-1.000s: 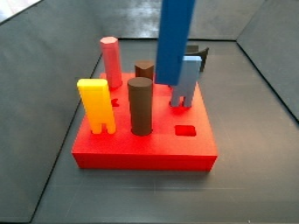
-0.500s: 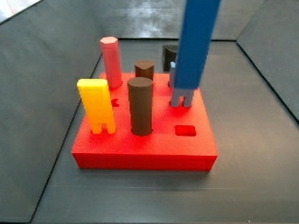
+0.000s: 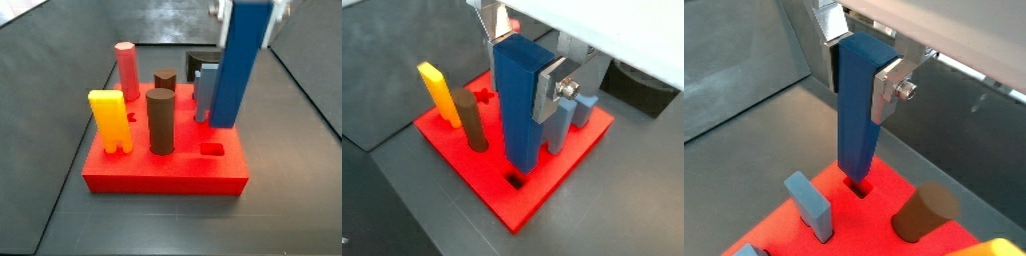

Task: Pick up the rectangle object. Move up. Place the rectangle object on the fixture. Regrasp the rectangle object. Move to above the board. Insert the rectangle object.
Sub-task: Insert the rectangle object.

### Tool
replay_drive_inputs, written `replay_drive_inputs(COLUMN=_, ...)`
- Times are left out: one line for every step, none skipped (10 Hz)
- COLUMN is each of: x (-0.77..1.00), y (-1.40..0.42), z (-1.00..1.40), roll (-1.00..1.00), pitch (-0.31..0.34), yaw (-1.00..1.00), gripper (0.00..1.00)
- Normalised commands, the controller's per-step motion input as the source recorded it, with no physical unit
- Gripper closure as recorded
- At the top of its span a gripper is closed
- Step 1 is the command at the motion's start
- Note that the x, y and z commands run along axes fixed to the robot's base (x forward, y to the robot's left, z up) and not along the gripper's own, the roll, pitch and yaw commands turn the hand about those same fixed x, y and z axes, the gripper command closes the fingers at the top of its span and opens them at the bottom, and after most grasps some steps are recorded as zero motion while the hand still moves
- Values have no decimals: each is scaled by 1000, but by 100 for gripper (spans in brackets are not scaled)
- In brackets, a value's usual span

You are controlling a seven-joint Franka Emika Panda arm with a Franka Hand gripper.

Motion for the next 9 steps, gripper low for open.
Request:
replay_drive_inputs(x=77, y=0, z=-409, roll=34, pitch=1, yaw=0, gripper=100)
replay_drive_inputs(x=91, y=0, z=-469, roll=0, pitch=0, yaw=0, gripper=100)
replay_drive_inputs(x=40, y=0, z=-340, roll=0, pitch=0, yaw=0, gripper=100)
replay_drive_inputs(x=83, y=-54, z=-186, roll=93, pitch=60, yaw=0, gripper=100)
replay_drive_inputs(x=0, y=-86, z=-174, roll=86, pitch=36, yaw=0, gripper=100)
replay_drive_inputs(x=0, y=-103, z=-189, roll=76, pitch=0, yaw=0, gripper=100)
replay_drive_inputs(x=0, y=-106, z=-226, roll=77, pitch=0, yaw=31, gripper=100)
replay_drive_inputs(x=34, y=-34, z=-229, roll=94, pitch=0, yaw=126, gripper=100)
replay_drive_inputs(x=106, y=0, z=-174, roll=97, pitch=19, yaw=106, gripper=100)
